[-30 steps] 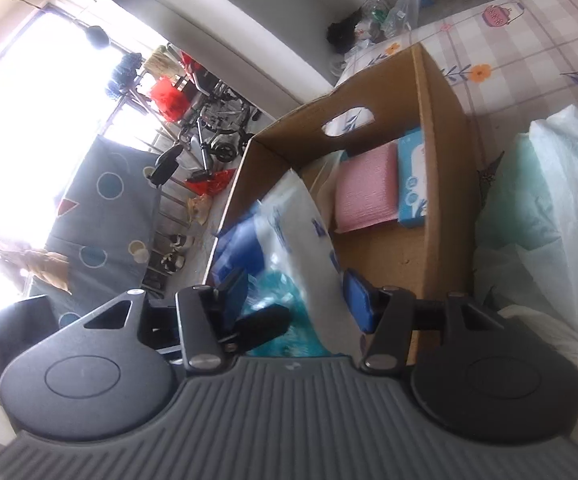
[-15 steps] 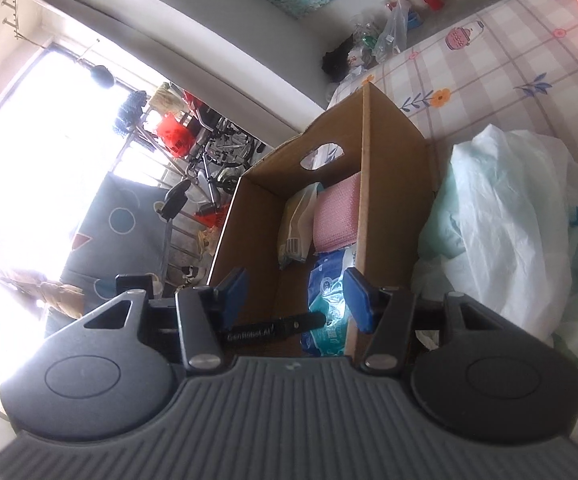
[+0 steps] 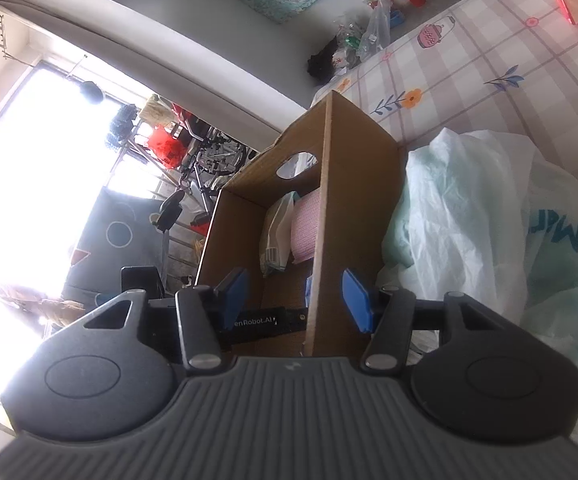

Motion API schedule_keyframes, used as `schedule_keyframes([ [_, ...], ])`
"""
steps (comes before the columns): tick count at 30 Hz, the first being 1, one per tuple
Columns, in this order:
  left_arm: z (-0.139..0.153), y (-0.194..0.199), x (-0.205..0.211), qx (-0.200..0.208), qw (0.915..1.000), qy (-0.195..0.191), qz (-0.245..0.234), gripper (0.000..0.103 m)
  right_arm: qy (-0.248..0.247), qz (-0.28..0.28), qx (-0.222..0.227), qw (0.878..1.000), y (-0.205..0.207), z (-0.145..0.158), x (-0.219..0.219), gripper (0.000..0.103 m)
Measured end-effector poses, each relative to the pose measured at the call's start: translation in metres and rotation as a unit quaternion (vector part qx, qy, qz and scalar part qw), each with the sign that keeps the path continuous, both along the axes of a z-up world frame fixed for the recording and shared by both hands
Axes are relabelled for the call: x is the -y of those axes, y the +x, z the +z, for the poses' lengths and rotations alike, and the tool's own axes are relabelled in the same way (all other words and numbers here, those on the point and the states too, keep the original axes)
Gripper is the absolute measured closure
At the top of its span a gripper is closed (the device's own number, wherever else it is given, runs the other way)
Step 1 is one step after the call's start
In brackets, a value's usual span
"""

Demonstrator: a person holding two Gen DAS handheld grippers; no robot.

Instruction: Organize soft objects

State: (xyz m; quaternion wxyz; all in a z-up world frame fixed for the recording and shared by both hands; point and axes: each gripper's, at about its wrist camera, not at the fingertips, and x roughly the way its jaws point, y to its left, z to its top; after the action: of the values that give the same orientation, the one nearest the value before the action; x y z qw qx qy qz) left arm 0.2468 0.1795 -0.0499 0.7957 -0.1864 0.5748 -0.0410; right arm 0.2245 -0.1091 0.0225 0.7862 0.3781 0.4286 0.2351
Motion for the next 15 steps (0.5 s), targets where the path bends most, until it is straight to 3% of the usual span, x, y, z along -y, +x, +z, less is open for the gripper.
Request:
schedule_keyframes([
  [5,0.002,-0.005,0.005,0.010,0.9999,0.009,0.008,0.049,-0.004,-0.007,-0.007,1.000,-0.006,-0.007,0.004,0.050],
  [8,0.013,-0.013,-0.001,0.018,0.9994,-0.005,0.030,0.034,-0.010,-0.016,-0.009,1.000,-0.013,-0.009,0.010,0.049],
  [15,0.063,-0.053,-0.002,0.136,0.9861,0.039,0.088,0.023,-0.013,-0.051,0.001,0.999,-0.033,-0.008,0.038,0.048],
])
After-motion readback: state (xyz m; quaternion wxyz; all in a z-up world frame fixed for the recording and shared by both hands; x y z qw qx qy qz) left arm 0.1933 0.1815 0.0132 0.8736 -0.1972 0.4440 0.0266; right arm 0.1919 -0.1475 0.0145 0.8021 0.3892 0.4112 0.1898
